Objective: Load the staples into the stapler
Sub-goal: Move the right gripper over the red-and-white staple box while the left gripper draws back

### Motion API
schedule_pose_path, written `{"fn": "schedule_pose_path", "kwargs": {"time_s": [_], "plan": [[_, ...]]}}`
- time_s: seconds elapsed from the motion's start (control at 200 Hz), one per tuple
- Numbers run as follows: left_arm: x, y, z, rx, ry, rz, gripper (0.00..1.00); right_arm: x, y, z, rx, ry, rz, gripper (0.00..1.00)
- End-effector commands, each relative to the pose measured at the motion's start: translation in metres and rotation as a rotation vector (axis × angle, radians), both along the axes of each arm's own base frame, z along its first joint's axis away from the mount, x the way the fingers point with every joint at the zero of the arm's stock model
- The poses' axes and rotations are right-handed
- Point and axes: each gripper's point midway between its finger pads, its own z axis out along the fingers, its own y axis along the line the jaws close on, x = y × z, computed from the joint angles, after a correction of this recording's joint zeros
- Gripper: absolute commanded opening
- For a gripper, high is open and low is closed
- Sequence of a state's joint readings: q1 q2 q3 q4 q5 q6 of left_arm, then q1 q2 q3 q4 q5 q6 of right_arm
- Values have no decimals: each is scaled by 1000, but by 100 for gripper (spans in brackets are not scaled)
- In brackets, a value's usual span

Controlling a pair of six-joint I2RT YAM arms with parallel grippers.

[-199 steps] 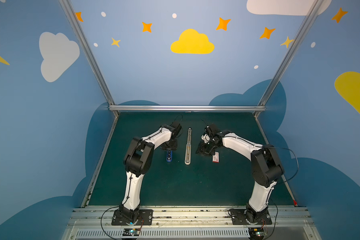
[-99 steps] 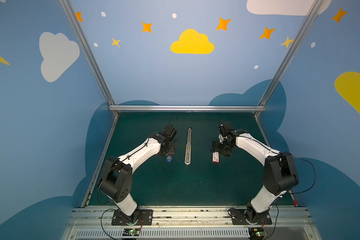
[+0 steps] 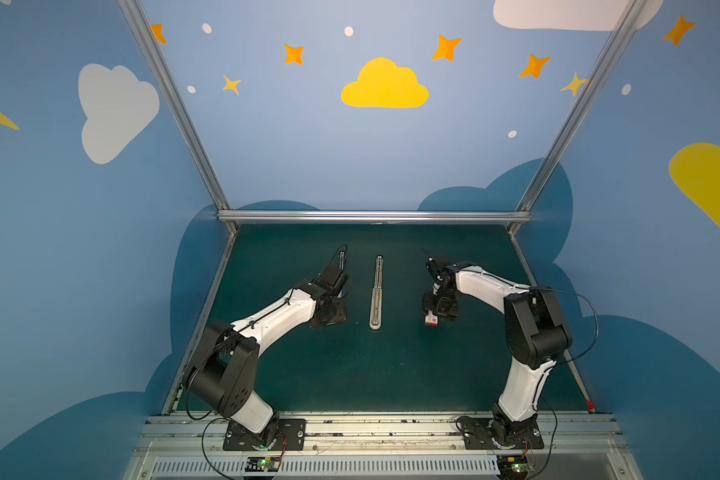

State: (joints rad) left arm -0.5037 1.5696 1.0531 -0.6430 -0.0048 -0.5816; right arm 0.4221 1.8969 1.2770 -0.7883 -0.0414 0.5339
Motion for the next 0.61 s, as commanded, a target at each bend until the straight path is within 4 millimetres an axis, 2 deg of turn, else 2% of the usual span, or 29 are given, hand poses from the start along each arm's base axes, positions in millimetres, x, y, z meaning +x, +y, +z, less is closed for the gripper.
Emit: {"fn": "schedule_pose_path", "kwargs": {"time_s": [0.0, 0.195, 0.36, 0.441, 0.601], "plan": [[2, -3, 7, -19, -20, 8, 64, 0, 7, -2, -40, -1, 59, 57], [2, 0, 5, -14, -17, 9, 64, -15, 30, -6, -57, 8, 206, 49], [1, 5, 4, -12, -13, 18, 64, -38, 54, -3, -84, -5, 379, 45], [2, 6, 4, -17, -11, 20, 64, -42, 53, -2, -149, -11, 387, 53], [3, 6, 3, -25, -8, 19, 64, -39, 58, -1, -118, -14, 318, 62]]}}
